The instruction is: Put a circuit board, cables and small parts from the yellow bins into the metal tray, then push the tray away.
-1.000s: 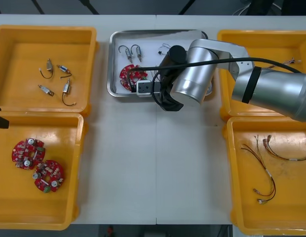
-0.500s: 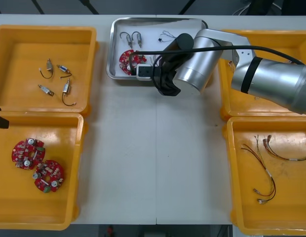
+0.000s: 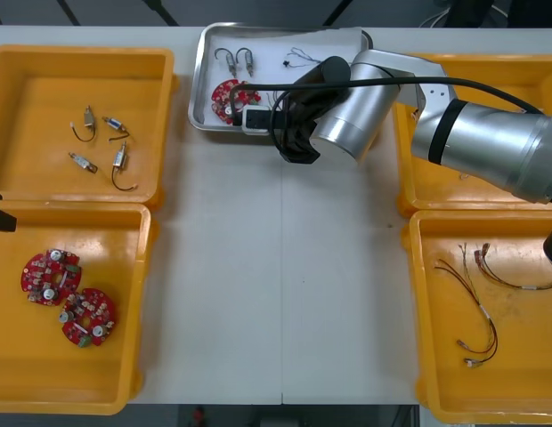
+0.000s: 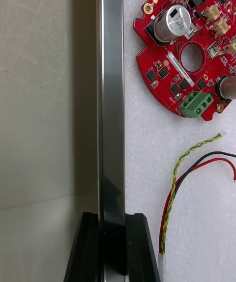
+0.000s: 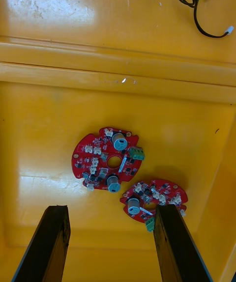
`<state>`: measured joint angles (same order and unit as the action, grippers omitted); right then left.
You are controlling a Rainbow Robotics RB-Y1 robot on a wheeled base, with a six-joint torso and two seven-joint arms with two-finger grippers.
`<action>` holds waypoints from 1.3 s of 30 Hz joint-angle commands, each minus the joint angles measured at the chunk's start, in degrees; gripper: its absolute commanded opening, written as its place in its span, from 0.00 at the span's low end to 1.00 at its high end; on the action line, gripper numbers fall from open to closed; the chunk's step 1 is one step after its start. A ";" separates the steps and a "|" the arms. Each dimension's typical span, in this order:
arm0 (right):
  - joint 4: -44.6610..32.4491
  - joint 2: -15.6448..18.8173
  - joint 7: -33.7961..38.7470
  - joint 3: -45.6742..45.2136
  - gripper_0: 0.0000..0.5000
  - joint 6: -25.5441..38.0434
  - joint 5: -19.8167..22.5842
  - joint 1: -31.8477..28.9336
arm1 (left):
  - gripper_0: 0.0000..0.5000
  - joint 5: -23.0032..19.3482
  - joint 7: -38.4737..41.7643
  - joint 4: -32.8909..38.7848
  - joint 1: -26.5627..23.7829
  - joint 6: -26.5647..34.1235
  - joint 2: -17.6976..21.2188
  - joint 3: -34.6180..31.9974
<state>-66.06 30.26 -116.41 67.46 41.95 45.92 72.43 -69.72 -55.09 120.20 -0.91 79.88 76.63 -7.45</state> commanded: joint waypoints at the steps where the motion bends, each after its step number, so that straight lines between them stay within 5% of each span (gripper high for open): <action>1: -0.39 -0.90 -2.42 0.31 0.00 -0.82 0.58 3.60 | 1.00 0.55 -2.22 1.09 0.83 0.01 2.56 -1.34; 4: -0.47 -0.82 -2.68 0.31 0.25 -0.82 0.58 3.42 | 1.00 0.55 -2.22 1.09 0.83 0.01 2.56 -1.34; 6: -0.56 -0.90 -2.60 0.31 0.56 -0.38 0.58 3.42 | 1.00 0.55 -2.22 1.09 0.83 0.01 2.56 -1.34; 7: -0.83 -0.90 -2.25 0.31 0.83 0.15 0.58 3.60 | 1.00 0.55 -2.22 1.09 0.83 0.01 2.56 -1.34; 8: -0.83 -0.90 -2.16 0.31 1.00 0.85 0.67 3.60 | 1.00 0.55 -2.22 1.09 0.83 0.01 2.56 -1.34; 18: -3.37 -0.20 -0.93 -1.45 1.00 3.31 0.58 3.60 | 1.00 0.55 -2.22 1.09 0.83 0.01 2.56 -1.34; 25: -11.02 2.61 1.09 -7.78 1.00 13.33 1.46 3.60 | 1.00 0.55 -2.22 1.09 0.83 0.01 2.56 -1.34; 39: -24.03 11.93 22.54 -17.89 1.00 31.97 12.36 3.34 | 1.00 0.55 -2.22 1.09 0.83 0.01 2.56 -1.34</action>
<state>-87.16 38.10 -97.68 52.99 72.26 56.07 73.04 -69.71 -55.09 120.23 -0.91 79.89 76.63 -7.45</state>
